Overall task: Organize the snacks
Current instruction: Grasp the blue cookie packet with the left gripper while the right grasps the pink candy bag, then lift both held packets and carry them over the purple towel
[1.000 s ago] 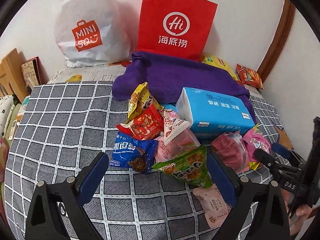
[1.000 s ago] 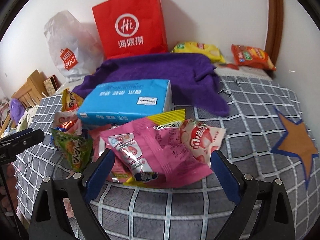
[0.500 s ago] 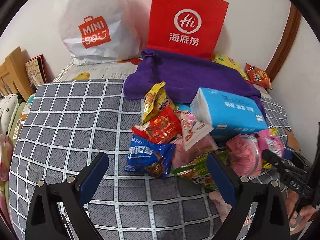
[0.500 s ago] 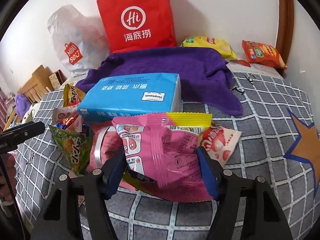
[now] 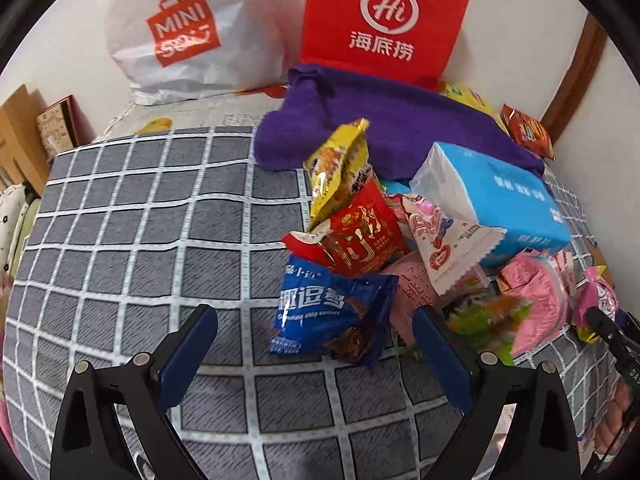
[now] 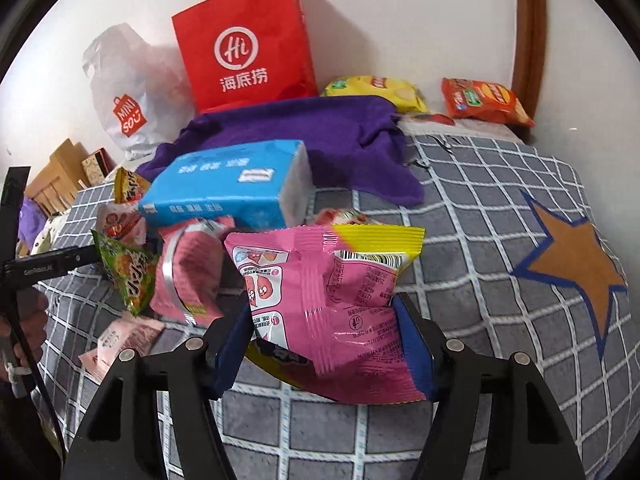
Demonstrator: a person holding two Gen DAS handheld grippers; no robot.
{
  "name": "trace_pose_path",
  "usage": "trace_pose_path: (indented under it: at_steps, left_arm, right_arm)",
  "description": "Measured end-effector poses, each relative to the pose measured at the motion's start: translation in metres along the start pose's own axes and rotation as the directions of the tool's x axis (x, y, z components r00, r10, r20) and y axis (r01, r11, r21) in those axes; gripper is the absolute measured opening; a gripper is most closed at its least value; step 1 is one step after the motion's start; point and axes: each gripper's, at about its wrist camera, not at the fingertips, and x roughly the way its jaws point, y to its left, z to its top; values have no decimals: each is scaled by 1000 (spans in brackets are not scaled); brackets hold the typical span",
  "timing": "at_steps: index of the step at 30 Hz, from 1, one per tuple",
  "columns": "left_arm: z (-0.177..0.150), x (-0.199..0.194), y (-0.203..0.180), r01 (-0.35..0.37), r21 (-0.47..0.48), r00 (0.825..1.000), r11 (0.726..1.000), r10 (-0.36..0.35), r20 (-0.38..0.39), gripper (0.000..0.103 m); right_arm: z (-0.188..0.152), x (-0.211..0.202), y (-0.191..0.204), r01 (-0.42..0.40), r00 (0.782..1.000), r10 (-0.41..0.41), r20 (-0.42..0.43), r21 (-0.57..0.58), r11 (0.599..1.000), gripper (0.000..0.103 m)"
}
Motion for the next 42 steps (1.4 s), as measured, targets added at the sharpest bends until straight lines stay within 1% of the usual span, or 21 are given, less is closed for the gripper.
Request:
trace_pose_path:
  at_steps: [1, 4, 5, 6, 7, 8, 9, 10, 11, 13, 15, 16, 18, 23, 26, 30, 34, 37, 39, 42]
  left_arm:
    - [-1, 4, -1, -10, 8, 1000, 1000, 10, -2, 98]
    - [0, 11, -2, -30, 13, 999, 999, 30, 12, 97]
    - [1, 14, -2, -25, 12, 1000, 1000, 25, 13, 91]
    - [0, 15, -2, -11, 13, 1000, 1000, 11, 11, 81]
    - [0, 16, -2, -3, 17, 1000, 1000, 2, 15, 79]
    - [0, 14, -3, -7, 29, 1000, 1000, 6, 28, 64]
    - [-1, 13, -4, -5, 39, 1000, 999, 4, 25, 49]
    - [-2, 9, -5, -8, 48, 1000, 999, 7, 17, 48]
    - [-4, 5, -5, -8, 45, 1000, 999, 7, 21, 46]
    - [-7, -2, -5, -9, 49, 999, 999, 7, 40, 46]
    - [-13, 1, -5, -25, 70, 999, 997, 22, 34, 46]
    - [-14, 1, -6, -37, 77, 998, 996, 33, 52, 46]
    - [-19, -1, -8, -61, 88, 995, 994, 53, 85, 51]
    - [-17, -5, -9, -58, 74, 995, 996, 51, 84, 53]
    - [-17, -4, -9, -67, 79, 995, 995, 60, 84, 53]
    - [-17, -3, -8, -68, 70, 995, 995, 62, 84, 55]
    - [-18, -2, -9, -68, 63, 994, 996, 63, 84, 55]
    - [-19, -2, -8, -71, 61, 994, 996, 66, 87, 52]
    - [-19, -3, -6, -72, 50, 994, 996, 67, 92, 47]
    - [-21, -6, -1, -56, 30, 994, 998, 53, 97, 45]
  right_arm:
    - [-2, 1, -1, -2, 1000, 2, -8, 7, 1000, 68]
    - [-4, 1, 1, 8, 1000, -8, 9, 10, 1000, 68]
    - [-4, 1, 2, 15, 1000, -15, 13, 7, 1000, 68]
    - [-4, 2, 4, 20, 1000, -20, 16, 2, 1000, 68]
    - [-4, 3, 6, 27, 999, -27, 21, -4, 1000, 68]
    - [-4, 4, 8, 31, 999, -31, 24, -10, 999, 68]
    - [-5, 4, 10, 34, 999, -34, 27, -16, 999, 68]
    - [-5, 5, 12, 34, 999, -34, 30, -23, 999, 68]
    - [-5, 6, 13, 35, 999, -35, 26, -21, 999, 68]
    - [-6, 10, 15, 25, 1000, -25, 20, -22, 999, 68]
    - [-7, 17, 14, 17, 1000, -17, 13, -3, 1000, 68]
    - [-7, 20, 14, 17, 1000, -17, 13, 3, 1000, 69]
    - [-7, 22, 16, 27, 999, -27, 21, 2, 1000, 69]
    - [-5, 25, 19, 33, 999, -33, 16, 2, 999, 70]
    - [-5, 29, 18, 23, 1000, -23, -3, 7, 1000, 70]
    - [-4, 29, 11, -8, 1000, 8, 1, 41, 999, 70]
    - [-4, 30, 13, -7, 1000, 7, 0, 38, 999, 70]
    - [-5, 30, 11, -18, 1000, 18, -1, 41, 999, 69]
    - [-4, 31, 9, -39, 999, 39, 1, 51, 998, 68]
    - [-4, 29, 7, -54, 999, 53, 9, 66, 996, 66]
